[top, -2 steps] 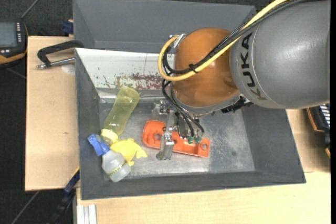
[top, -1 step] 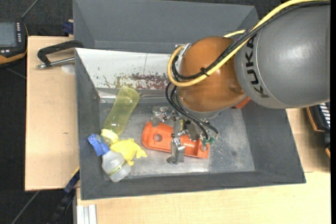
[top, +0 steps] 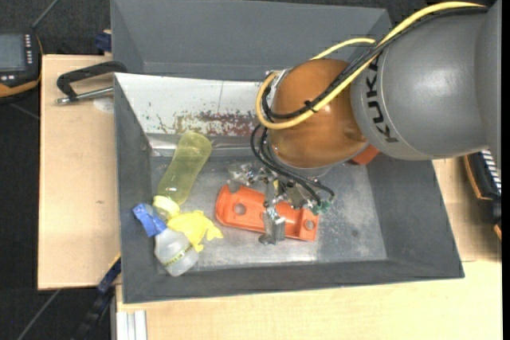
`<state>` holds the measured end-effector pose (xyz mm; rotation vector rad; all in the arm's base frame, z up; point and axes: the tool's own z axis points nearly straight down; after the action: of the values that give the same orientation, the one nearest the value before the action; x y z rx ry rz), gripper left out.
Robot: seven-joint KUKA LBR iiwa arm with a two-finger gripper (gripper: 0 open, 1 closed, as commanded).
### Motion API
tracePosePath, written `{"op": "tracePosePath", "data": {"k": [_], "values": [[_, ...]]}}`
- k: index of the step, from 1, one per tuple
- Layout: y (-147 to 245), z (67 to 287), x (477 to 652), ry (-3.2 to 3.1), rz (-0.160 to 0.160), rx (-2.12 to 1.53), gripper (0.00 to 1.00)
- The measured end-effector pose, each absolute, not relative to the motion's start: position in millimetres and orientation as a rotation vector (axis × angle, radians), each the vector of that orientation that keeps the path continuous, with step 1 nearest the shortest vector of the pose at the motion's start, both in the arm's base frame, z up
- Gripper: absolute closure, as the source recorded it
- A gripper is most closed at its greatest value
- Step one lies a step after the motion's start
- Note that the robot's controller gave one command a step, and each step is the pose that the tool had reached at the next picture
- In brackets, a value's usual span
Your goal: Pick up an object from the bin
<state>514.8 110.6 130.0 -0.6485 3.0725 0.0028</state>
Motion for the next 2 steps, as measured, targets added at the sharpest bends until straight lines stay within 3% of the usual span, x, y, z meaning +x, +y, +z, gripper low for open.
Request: {"op": "tracePosePath", "data": {"k": [1,2], "values": [[101,111,511.2,3.065,0.005,-0.676,0.00],[90,72,528.5,2.842,0.004,-1.318,1.00]]}}
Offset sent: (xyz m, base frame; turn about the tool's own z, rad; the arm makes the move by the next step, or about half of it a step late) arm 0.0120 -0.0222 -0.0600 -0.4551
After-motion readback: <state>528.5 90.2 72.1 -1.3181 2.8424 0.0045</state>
